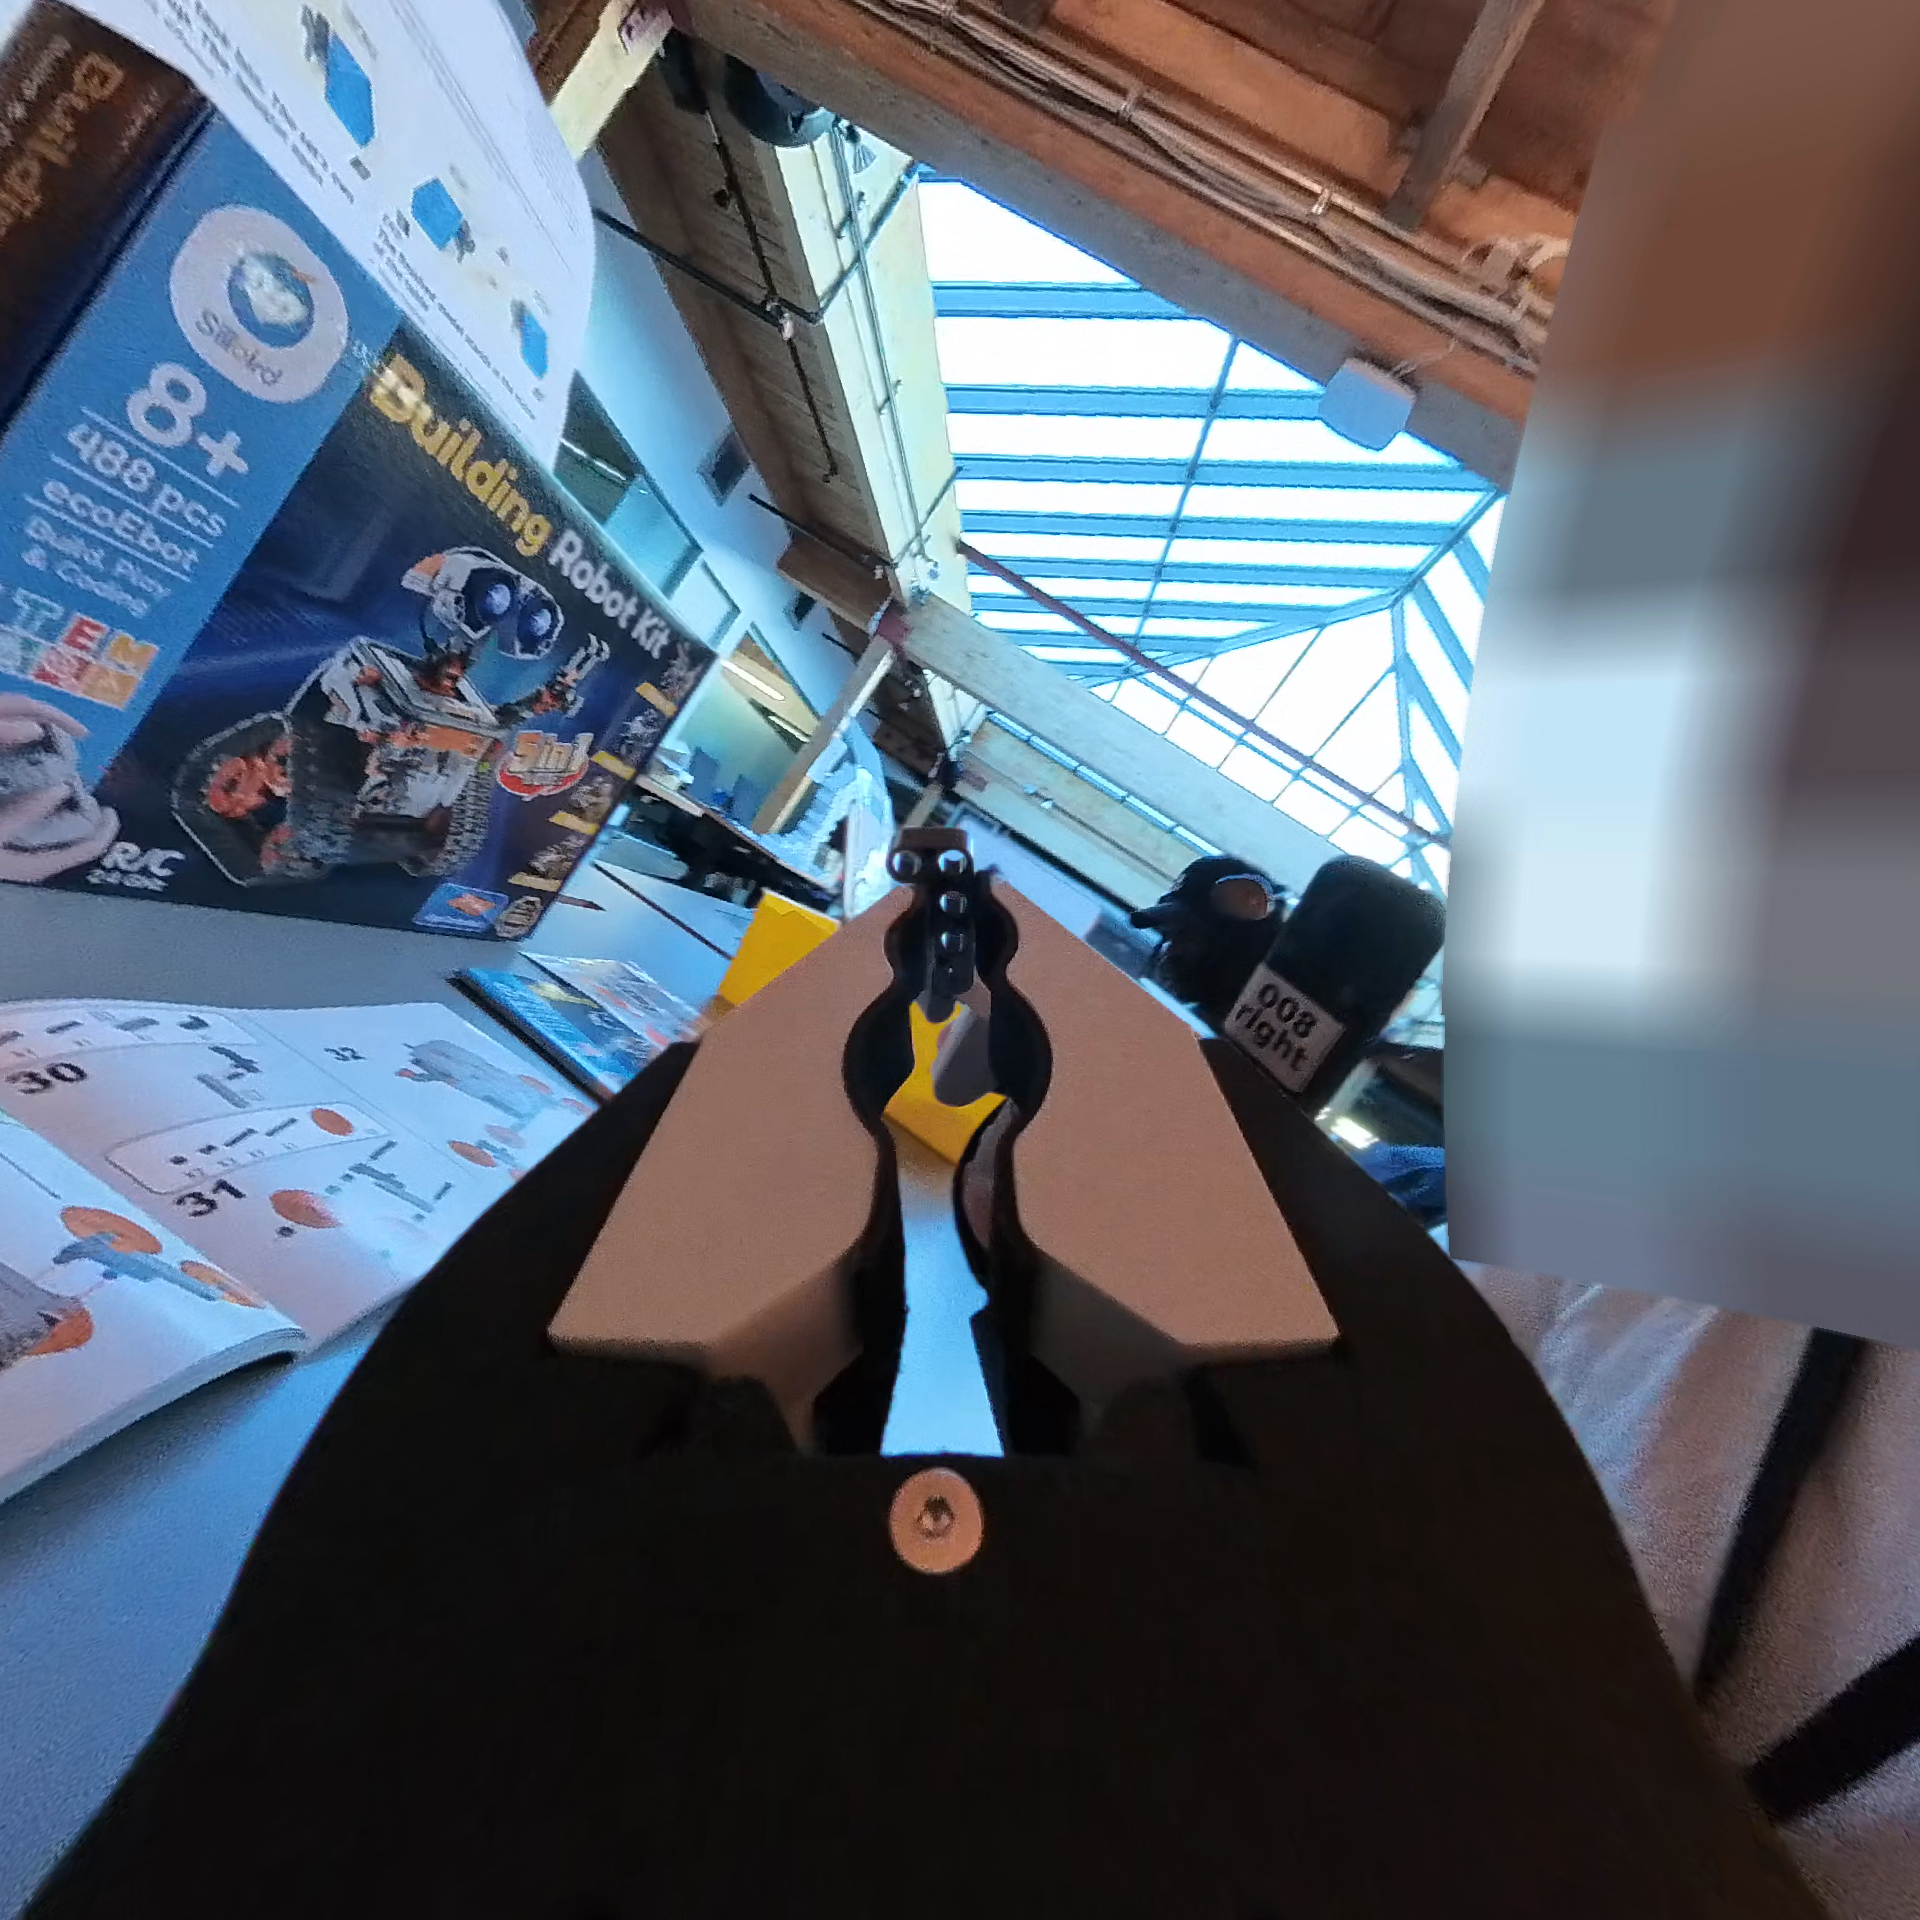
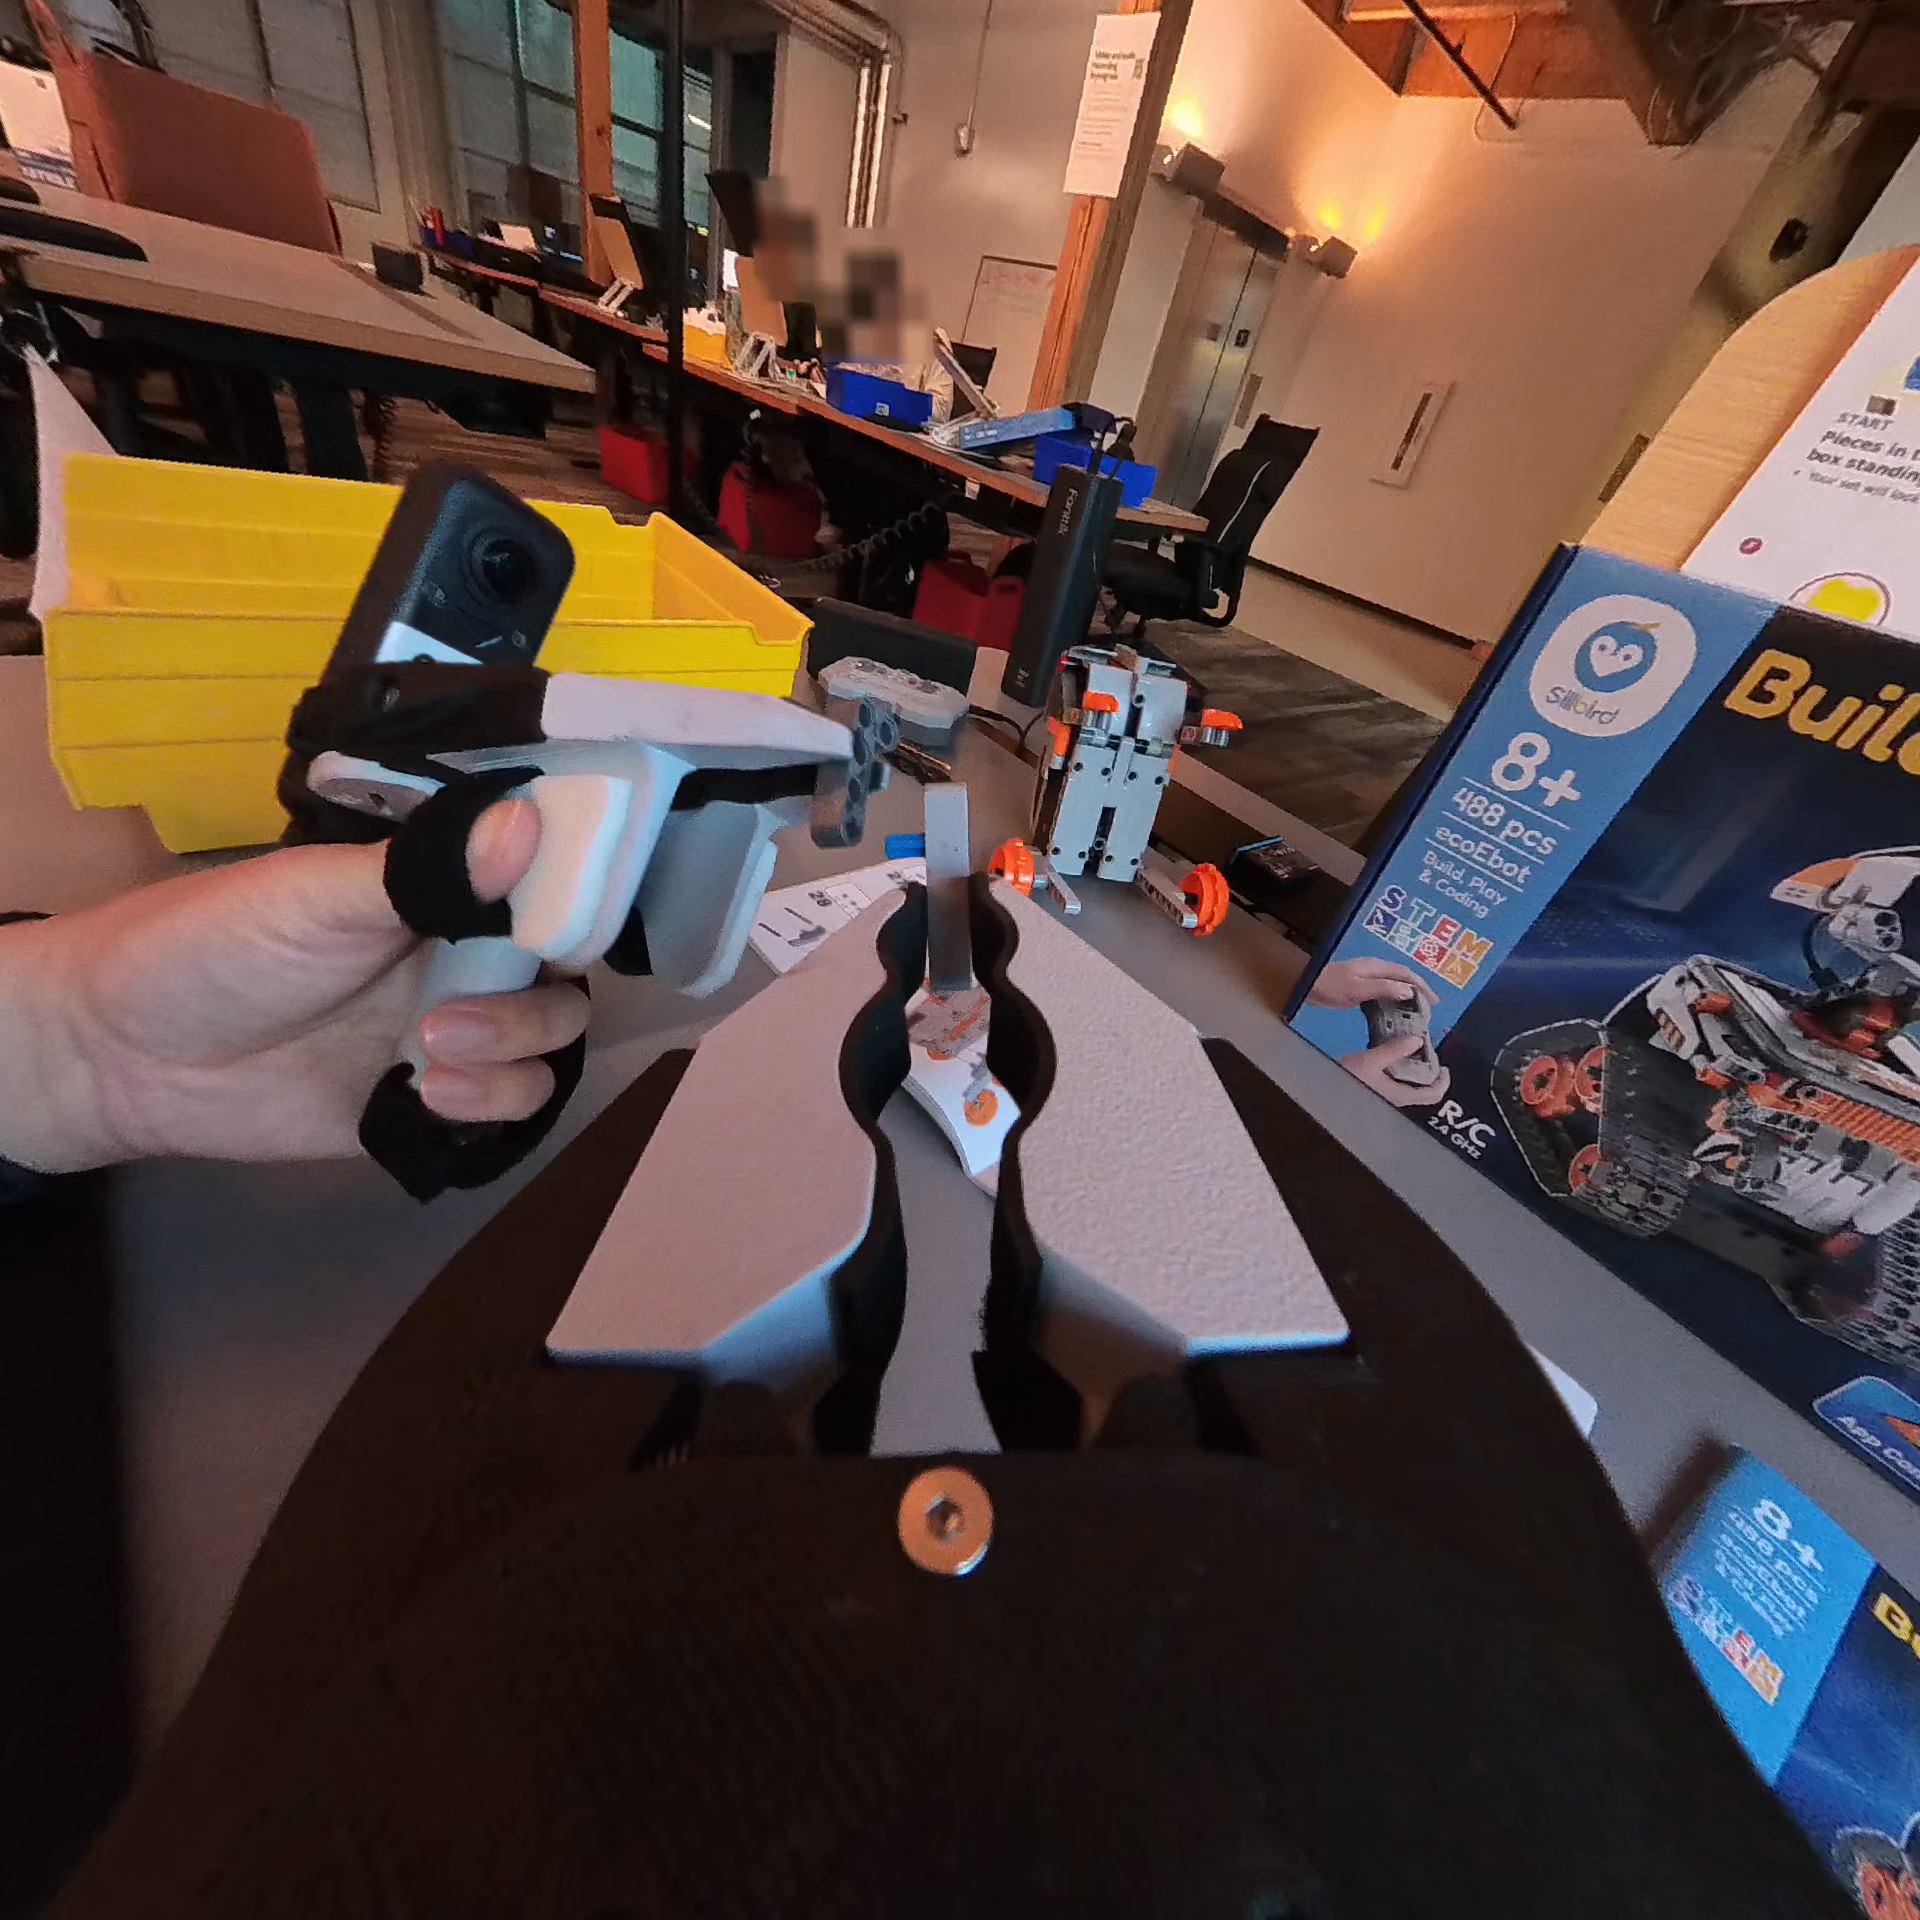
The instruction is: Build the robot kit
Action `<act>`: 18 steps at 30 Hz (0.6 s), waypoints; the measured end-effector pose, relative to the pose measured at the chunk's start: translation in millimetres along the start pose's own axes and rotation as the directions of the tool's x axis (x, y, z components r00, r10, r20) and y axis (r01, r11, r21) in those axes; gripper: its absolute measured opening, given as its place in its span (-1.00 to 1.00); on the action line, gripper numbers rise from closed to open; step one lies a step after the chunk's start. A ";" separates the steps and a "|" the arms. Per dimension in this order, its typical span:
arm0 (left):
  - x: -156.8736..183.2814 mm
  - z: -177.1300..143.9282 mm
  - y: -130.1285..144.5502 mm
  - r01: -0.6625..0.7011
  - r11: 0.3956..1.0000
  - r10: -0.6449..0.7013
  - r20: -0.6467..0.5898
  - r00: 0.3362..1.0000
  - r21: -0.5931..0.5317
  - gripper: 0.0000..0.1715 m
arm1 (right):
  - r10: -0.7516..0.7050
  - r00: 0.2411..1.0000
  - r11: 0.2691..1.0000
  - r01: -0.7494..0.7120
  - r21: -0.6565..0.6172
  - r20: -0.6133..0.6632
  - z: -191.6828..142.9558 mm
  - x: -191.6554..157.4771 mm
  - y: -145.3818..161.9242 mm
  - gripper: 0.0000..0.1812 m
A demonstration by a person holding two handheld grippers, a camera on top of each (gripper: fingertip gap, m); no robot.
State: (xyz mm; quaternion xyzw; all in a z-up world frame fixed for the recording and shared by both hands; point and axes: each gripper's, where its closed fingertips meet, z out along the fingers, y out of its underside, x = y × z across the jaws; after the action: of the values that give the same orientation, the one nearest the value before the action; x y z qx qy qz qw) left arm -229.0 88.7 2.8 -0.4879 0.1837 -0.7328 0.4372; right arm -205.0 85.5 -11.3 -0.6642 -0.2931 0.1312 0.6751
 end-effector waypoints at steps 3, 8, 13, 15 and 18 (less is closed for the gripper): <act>-0.3 2.8 2.3 -0.071 0.997 0.071 0.043 0.997 0.003 -0.95 | -0.025 1.000 1.000 0.024 -0.016 -0.010 2.8 -0.8 1.9 -0.92; -0.7 6.2 3.7 -0.079 0.997 0.077 0.064 0.995 0.022 -0.95 | -0.076 0.997 0.996 0.075 -0.040 -0.015 6.6 -3.3 7.4 -0.93; -2.2 7.6 4.4 -0.111 0.993 0.108 0.102 0.989 0.025 -0.95 | -0.059 0.997 0.997 0.057 -0.049 -0.045 6.6 2.4 8.5 -0.93; -3.3 7.0 4.8 -0.101 0.995 0.098 0.105 0.990 0.020 -0.95 | -0.035 0.998 0.999 0.033 -0.031 -0.048 4.9 5.3 4.5 -0.93; -5.6 6.9 5.0 -0.101 0.995 0.097 0.115 0.989 0.023 -0.95 | -0.065 0.997 0.997 0.063 -0.042 -0.034 6.4 1.0 5.8 -0.93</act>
State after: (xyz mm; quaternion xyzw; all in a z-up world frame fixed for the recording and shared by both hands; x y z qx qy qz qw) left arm -220.0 91.7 -0.7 -0.5127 0.1718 -0.6838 0.4900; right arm -206.6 91.8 -17.1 -0.6703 -0.3048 0.0918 0.6703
